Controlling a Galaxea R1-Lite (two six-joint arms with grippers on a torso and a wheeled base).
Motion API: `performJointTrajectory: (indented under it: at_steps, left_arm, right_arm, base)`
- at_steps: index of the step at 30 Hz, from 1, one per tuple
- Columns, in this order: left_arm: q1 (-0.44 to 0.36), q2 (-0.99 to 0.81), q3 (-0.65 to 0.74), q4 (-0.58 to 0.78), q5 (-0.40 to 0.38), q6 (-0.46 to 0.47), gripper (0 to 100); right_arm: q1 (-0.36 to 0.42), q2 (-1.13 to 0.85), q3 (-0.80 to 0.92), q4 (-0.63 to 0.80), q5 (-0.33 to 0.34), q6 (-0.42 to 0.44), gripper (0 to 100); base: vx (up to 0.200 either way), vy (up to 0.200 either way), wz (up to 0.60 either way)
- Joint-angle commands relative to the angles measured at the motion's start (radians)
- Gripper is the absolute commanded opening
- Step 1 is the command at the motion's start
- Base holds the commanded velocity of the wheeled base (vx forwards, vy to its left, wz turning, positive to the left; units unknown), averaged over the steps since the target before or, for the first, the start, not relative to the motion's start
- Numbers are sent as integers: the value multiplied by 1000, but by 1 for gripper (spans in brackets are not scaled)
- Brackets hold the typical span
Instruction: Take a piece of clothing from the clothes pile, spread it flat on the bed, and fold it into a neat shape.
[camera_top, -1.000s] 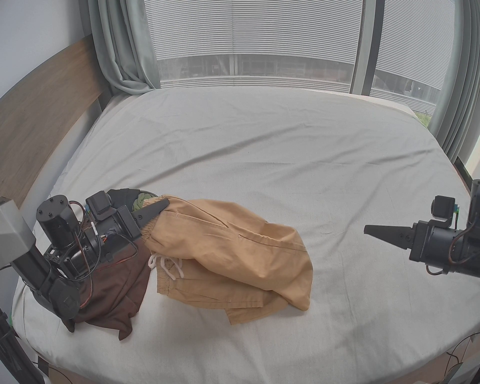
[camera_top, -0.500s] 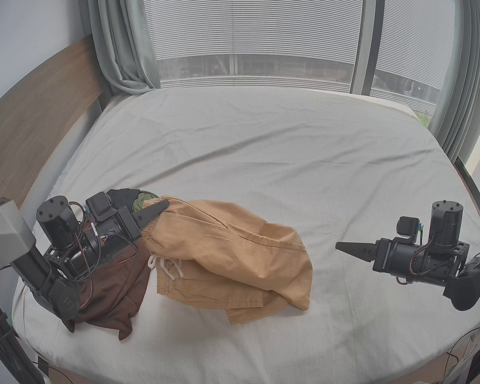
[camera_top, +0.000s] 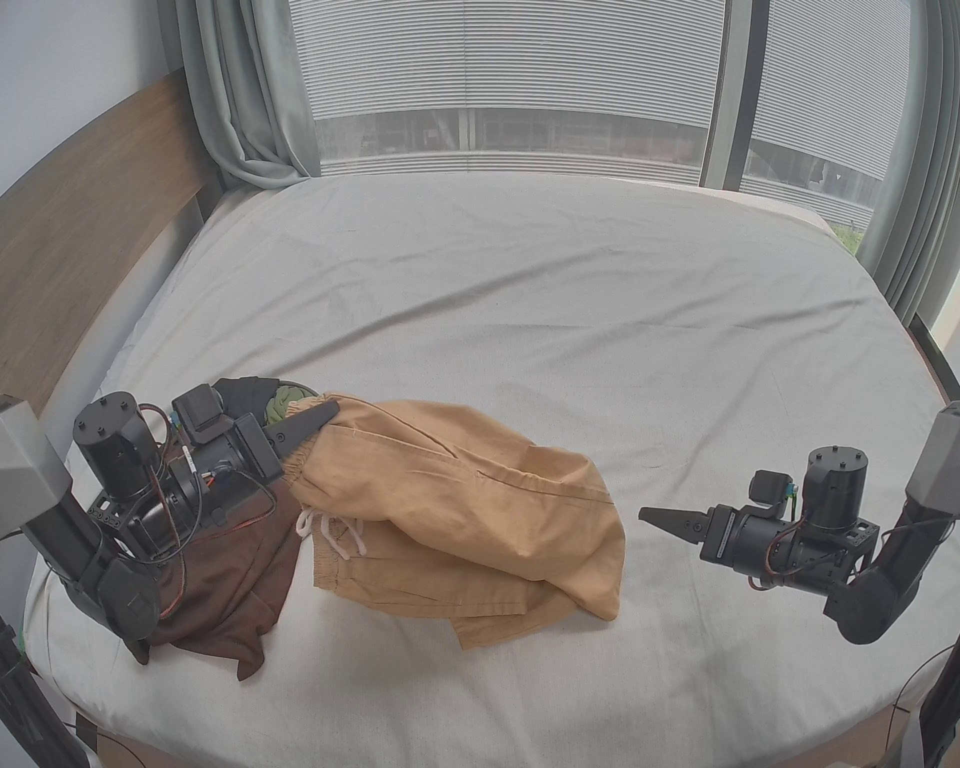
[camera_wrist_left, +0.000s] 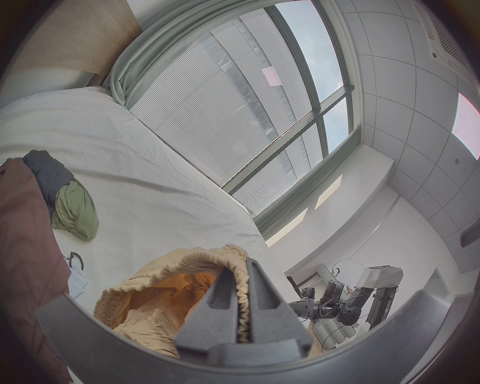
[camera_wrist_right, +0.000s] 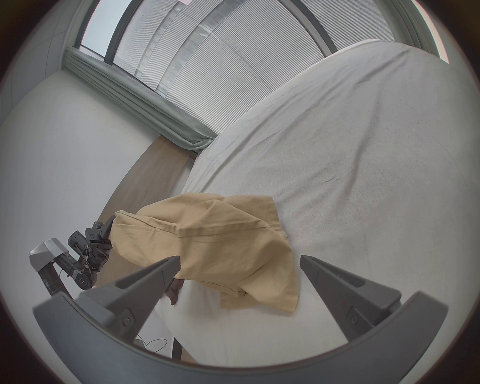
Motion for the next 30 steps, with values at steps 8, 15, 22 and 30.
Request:
performJointTrajectory:
  at_steps: [8, 15, 22, 30]
  left_arm:
    - [0, 2, 0, 0, -1, -1, 0]
    - [-2, -1, 3, 0, -1, -2, 0]
    - [-2, -1, 2, 0, -1, -2, 0]
    - [-2, -1, 3, -2, -3, -4, 0]
  right_arm:
    - [0, 258, 33, -219, 15, 5, 100]
    - [9, 362, 20, -289, 14, 5, 100]
    - [15, 433, -29, -292, 9, 8, 100]
    - [21, 490, -99, -292, 2, 8, 100]
  base:
    - [0, 0, 0]
    - [0, 0, 0]
    - [0, 0, 0]
    - [0, 0, 0]
